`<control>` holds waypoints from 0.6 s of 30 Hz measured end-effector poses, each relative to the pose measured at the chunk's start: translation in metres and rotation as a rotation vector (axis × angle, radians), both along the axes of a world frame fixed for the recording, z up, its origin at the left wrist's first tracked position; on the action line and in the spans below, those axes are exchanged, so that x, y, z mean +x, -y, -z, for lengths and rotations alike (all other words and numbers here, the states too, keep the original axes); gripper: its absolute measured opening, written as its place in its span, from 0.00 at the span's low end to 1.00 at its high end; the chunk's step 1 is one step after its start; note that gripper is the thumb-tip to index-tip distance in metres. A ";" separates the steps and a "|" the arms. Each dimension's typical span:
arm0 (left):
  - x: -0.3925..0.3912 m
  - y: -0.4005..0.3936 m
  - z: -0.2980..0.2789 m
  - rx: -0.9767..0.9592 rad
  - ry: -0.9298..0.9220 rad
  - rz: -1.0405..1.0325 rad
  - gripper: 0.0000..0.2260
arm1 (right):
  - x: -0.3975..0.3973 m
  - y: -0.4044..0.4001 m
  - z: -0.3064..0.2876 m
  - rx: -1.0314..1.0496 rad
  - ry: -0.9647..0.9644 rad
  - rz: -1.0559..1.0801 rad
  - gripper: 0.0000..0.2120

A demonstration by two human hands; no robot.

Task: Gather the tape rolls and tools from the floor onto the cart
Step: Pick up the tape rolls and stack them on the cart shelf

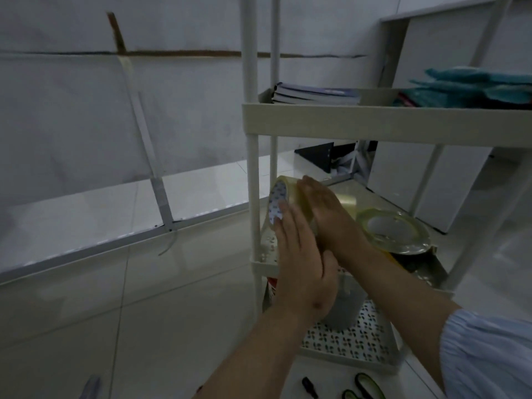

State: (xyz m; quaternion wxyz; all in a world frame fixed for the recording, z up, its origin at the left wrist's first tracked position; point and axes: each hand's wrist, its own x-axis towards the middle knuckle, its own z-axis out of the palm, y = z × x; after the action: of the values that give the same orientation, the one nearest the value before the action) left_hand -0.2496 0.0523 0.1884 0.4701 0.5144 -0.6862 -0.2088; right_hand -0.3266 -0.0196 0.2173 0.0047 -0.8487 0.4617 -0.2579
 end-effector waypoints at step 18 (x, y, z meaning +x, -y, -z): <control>0.027 0.071 -0.002 0.282 0.030 0.055 0.29 | -0.007 0.065 0.014 -0.059 -0.362 0.116 0.33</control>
State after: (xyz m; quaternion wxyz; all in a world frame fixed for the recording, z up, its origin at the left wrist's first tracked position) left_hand -0.2225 -0.0186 0.1901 0.3768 0.5595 -0.6709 -0.3082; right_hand -0.3340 -0.0849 0.2028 -0.1181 -0.8529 0.4955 -0.1143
